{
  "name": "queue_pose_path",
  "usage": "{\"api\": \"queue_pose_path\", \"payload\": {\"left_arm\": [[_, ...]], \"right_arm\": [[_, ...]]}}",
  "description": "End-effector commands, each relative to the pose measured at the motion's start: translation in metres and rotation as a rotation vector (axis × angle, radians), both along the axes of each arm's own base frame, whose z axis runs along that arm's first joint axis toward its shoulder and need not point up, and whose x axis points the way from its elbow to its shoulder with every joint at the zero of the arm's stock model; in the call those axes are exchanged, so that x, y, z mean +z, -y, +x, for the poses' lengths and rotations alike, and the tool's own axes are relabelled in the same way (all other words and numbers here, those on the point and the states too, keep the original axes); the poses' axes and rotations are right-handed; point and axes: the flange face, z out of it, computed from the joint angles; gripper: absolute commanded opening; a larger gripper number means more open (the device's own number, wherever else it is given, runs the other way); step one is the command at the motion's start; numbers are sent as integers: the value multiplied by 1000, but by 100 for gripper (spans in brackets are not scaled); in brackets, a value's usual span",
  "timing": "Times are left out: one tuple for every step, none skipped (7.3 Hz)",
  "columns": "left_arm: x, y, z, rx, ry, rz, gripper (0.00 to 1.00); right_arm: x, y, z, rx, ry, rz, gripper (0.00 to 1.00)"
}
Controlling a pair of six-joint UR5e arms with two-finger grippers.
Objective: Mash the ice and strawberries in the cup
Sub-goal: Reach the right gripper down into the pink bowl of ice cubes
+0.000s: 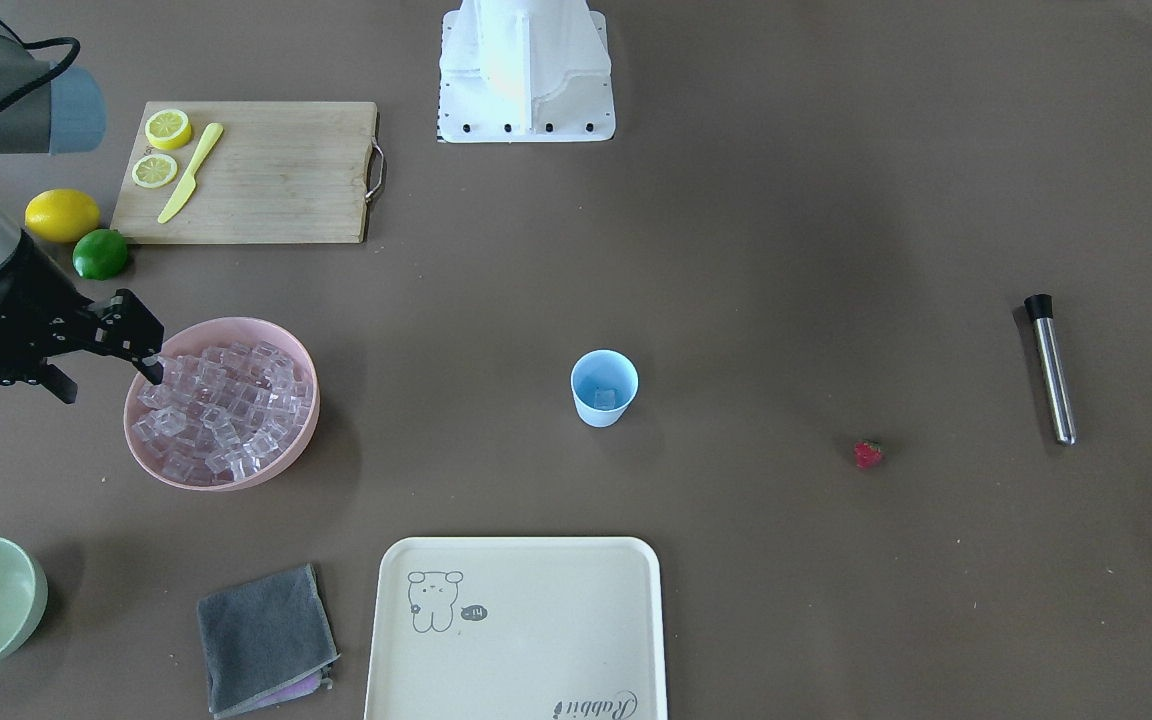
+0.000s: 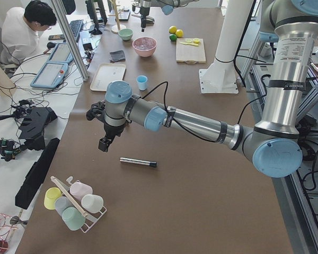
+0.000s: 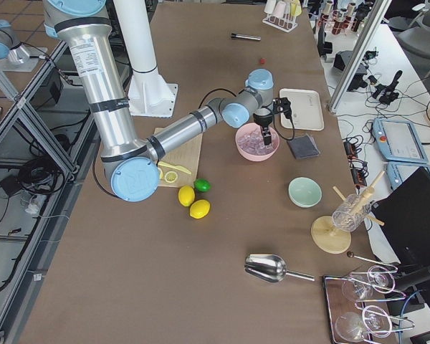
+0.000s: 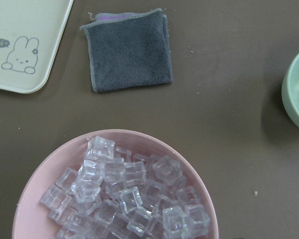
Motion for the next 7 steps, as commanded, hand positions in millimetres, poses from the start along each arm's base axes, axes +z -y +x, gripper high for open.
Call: {"api": "queue_pose_path", "payload": {"left_arm": [[1,1,0,1,0,8,97],[0,1,0,1,-1,9,97],[2,1,0,2,0,7,97],[3,2,0,1,-1,14,97],[5,2,1,2,-1,14,97],[5,2,1,2,-1,14,97],[5,2,1,2,-1,15,97]], "right_arm": [[0,-10,-44,-16,-56,42,87],[12,-9,-55,-23,-77,29,87],[17,-8,-58,-19,-99,39,87],[15,-5,-61,-30,-119,71,87],[24,-4,-72,-20,-165,91,87],[24,0,-78,-17,-177,97,87],[30,-1,-78,-36,-192,111,86]]}}
